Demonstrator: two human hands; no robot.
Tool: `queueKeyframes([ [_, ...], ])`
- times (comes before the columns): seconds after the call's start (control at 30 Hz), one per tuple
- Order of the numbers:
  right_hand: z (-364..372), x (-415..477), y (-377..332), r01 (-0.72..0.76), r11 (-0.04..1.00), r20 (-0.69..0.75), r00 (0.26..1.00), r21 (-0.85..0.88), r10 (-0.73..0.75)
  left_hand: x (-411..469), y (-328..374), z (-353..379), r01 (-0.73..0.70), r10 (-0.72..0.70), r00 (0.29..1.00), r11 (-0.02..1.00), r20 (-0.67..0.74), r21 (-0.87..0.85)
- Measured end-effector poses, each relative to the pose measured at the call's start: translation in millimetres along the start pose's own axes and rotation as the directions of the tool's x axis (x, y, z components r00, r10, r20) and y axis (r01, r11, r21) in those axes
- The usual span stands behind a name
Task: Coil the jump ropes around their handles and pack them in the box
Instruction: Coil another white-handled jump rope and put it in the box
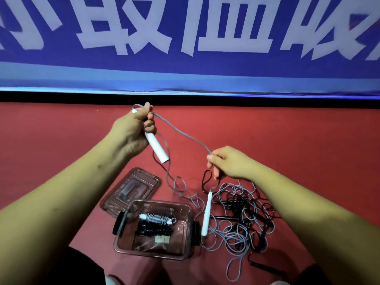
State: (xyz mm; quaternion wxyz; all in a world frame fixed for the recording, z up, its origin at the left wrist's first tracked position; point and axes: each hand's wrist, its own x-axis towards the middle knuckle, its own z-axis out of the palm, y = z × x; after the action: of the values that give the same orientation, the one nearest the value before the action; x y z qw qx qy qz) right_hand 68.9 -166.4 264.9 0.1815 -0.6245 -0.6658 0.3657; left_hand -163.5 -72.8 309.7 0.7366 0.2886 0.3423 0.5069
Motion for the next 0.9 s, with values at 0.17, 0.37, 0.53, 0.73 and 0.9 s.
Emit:
queueKeyframes([
  [0.17, 1.0, -1.5, -29.6, 0.194, 0.969, -0.095, 0.979, 0.154, -0.181, -19.9, -28.8, 15.2, 0.302, -0.361, 0.915, 0.909, 0.181, 0.288],
  [0.37, 4.2, -0.2, -21.9, 0.081, 0.994, 0.046, 0.995, 0.077, -0.085, -14.4, -21.1, 22.3, 0.110, -0.139, 0.978, 0.977, 0.153, 0.184],
  [0.53, 3.6, 1.1, -1.7, -0.051, 0.981, 0.035, 0.998, 0.188, 0.045, -3.4, -1.5, 5.3, 0.038, -0.045, 0.997, 0.993, 0.065, 0.112],
  [0.73, 4.6, 1.6, -34.3, -0.019, 0.504, -0.049, 0.991, 0.864, 0.122, -19.4, -23.7, 10.7, 0.273, -0.341, 0.939, 0.828, 0.053, 0.489],
  [0.9, 5.6, 3.0, -43.0, -0.033, 0.213, -0.018, 0.973, 0.976, 0.231, -44.2, -55.4, 18.5, 0.300, -0.547, 0.822, 0.653, 0.159, 0.695],
])
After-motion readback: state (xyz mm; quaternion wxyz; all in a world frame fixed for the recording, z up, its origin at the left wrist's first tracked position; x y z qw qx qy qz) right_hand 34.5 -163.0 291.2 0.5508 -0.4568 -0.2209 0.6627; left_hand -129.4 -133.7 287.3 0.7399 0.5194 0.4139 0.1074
